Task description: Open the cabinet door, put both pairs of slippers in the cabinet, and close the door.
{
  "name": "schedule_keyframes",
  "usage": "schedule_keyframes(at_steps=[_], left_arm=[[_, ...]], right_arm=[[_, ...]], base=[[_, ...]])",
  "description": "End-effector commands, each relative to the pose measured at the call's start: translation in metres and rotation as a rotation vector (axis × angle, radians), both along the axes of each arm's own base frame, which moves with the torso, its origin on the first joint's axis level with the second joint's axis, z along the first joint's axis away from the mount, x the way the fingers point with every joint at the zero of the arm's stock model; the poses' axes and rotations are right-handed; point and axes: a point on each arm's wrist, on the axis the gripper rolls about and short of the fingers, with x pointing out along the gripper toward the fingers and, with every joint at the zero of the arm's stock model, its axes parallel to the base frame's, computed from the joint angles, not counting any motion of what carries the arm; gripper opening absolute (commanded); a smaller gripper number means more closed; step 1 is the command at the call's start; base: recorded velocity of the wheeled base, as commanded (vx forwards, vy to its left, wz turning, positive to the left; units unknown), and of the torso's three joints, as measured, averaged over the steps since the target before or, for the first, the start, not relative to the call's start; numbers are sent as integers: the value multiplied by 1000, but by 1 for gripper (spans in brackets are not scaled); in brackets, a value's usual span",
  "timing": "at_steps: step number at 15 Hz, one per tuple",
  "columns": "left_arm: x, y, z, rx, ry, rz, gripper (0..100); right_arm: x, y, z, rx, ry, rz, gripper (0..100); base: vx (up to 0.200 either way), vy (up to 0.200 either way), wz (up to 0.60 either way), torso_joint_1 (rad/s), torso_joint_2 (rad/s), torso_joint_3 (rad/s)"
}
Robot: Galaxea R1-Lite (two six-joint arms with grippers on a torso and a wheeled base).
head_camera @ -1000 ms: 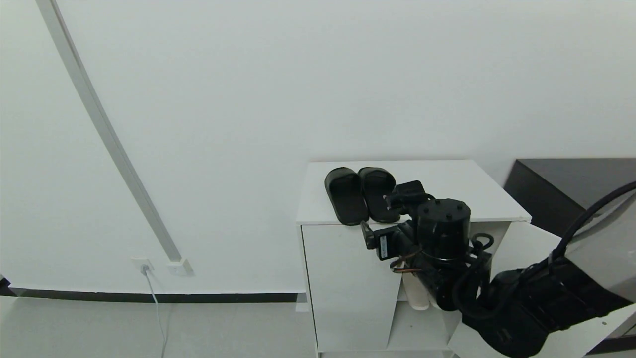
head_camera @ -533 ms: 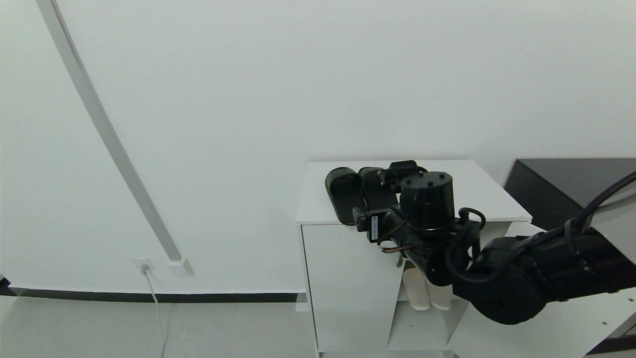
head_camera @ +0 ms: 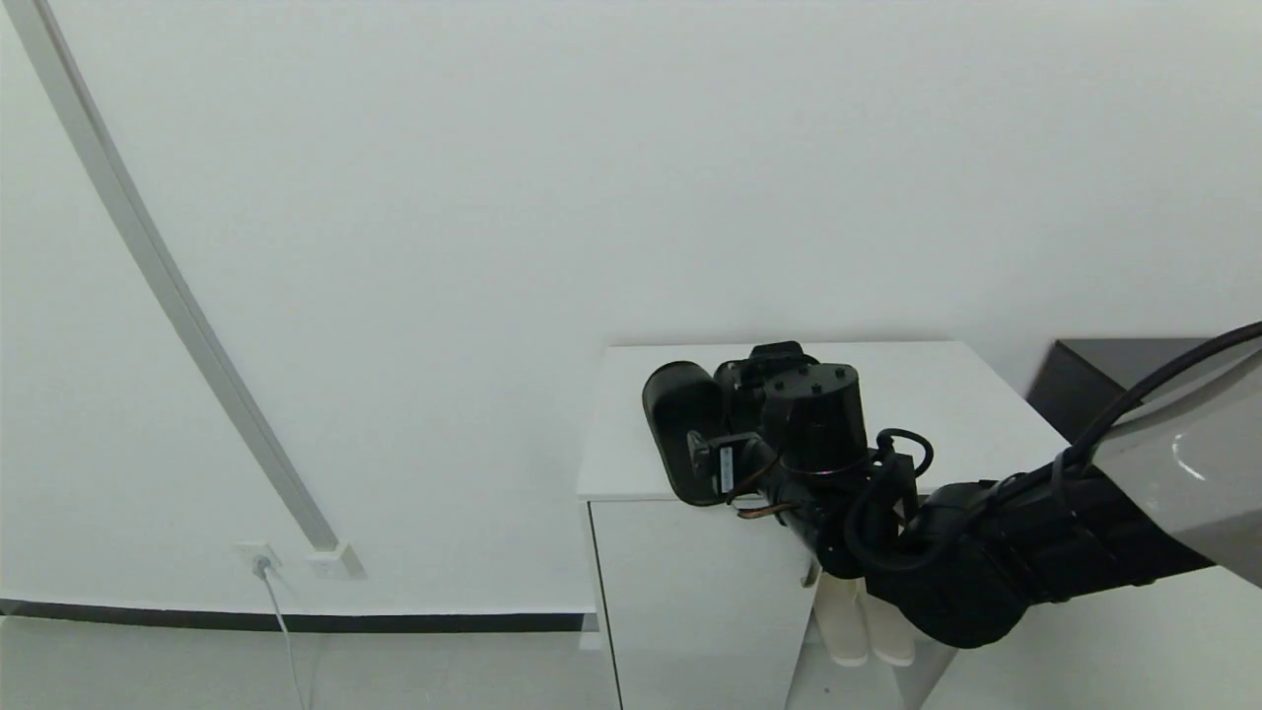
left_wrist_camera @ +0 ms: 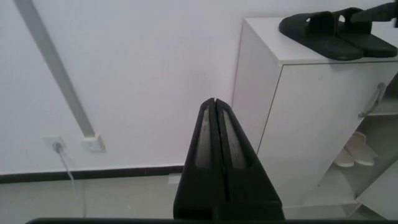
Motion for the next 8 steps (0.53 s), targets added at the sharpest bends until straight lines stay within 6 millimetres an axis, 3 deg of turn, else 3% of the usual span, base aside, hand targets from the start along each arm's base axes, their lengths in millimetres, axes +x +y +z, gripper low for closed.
schedule_keyframes(at_steps=[1,8], left_arm=[[0,0,0,0,0,0,0],[0,0,0,-2,0,2,0]], right_arm=[[7,6,-12,-15,14,-2,100],[30,9,-28,-9,6,-34,100]], base=[[200,0,0,2,2,2],[0,0,0,0,0,0]])
